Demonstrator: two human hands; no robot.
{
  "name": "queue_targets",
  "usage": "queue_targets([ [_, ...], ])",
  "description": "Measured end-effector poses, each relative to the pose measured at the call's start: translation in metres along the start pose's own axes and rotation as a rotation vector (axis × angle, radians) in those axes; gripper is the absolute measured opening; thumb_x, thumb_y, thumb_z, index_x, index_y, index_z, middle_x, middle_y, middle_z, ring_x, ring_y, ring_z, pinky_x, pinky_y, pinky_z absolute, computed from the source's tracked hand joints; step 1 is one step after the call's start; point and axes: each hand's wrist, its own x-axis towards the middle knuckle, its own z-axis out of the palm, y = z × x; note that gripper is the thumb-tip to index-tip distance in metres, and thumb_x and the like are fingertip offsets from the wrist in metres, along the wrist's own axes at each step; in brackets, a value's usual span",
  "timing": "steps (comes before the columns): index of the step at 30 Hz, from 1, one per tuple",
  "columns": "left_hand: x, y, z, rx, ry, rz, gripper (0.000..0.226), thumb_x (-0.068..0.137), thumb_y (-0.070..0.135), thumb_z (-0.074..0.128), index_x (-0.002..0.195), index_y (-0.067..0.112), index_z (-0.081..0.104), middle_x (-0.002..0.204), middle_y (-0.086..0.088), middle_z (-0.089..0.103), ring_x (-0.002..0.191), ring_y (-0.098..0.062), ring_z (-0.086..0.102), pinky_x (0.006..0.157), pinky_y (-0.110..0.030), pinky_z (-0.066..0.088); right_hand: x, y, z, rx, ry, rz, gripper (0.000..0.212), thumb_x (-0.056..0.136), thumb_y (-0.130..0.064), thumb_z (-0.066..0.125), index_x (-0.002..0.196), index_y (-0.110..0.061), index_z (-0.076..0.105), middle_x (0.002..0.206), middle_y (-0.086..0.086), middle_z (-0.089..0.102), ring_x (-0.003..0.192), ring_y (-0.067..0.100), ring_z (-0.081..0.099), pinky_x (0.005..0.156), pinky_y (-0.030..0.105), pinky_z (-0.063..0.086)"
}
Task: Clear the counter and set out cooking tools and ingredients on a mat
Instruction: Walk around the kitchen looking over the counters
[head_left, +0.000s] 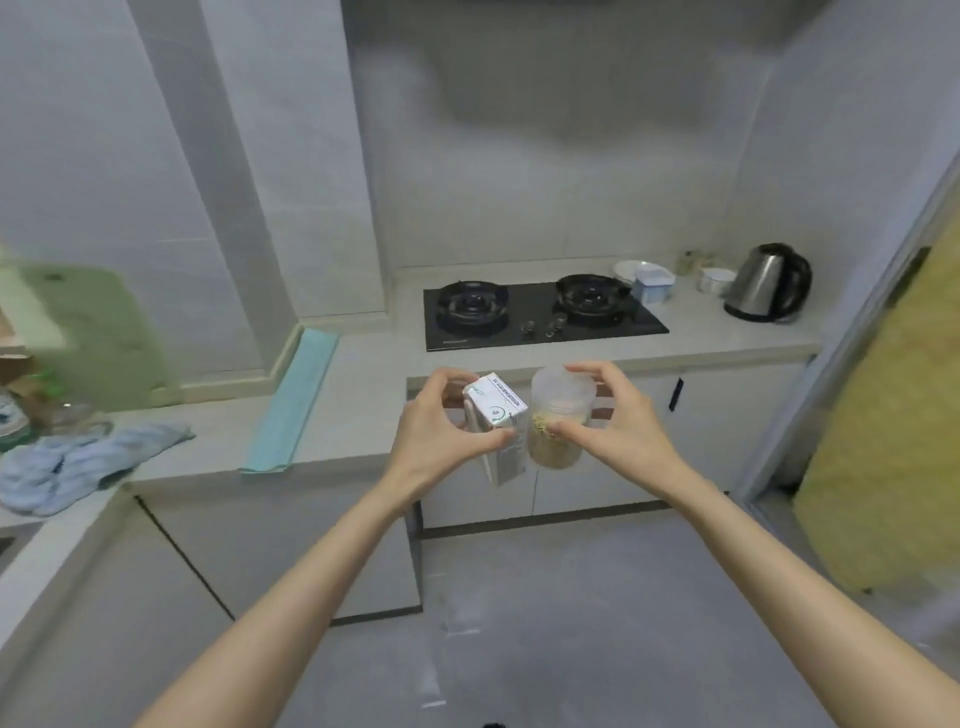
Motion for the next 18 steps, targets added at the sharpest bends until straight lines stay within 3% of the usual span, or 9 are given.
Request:
queue_targets([
  [2,0.034,-0.001,0.024,-0.017,-0.043,0.029,0.060,0.055,0.032,0.088,0.105,0.028,0.055,0.103,0.014,0.066,0.093,0.006,0.059,0.075,-0.013,0.050,0.019,0.017,-0.014,-0.018,0.041,0.030,0.058,0.071,-0.027,0.081,0.120,-0.033,0.052,0.121,-0.013,0.054,0.110,0.004,0.050,0.084,0.020,0.048],
  [9,0.166,0.003,0.107,-0.137,-0.201,0.108,0.061,0.055,0.026,0.090,0.106,0.025,0.057,0.103,0.014,0.064,0.094,0.004,0.059,0.080,-0.031,0.057,0.101,0.068,-0.073,-0.047,0.211,0.120,0.056,0.071,-0.023,0.081,0.119,-0.031,0.054,0.114,-0.022,0.053,0.108,-0.004,0.051,0.074,0.008,0.047],
  [14,0.241,0.021,0.161,-0.194,-0.301,0.188,0.057,0.057,0.024,0.089,0.105,0.025,0.059,0.103,0.014,0.066,0.094,0.005,0.059,0.075,-0.015,0.053,0.150,0.094,-0.115,-0.088,0.319,0.135,0.056,0.070,-0.025,0.082,0.117,-0.034,0.053,0.112,-0.021,0.057,0.099,-0.012,0.054,0.077,0.009,0.049],
  [18,0.290,0.030,0.205,-0.214,-0.371,0.217,0.057,0.056,0.027,0.089,0.105,0.028,0.059,0.102,0.016,0.067,0.095,0.001,0.061,0.081,-0.032,0.058,0.185,0.121,-0.146,-0.117,0.393,0.136,0.055,0.070,-0.025,0.082,0.118,-0.029,0.056,0.113,-0.014,0.061,0.102,-0.006,0.056,0.079,0.007,0.047],
])
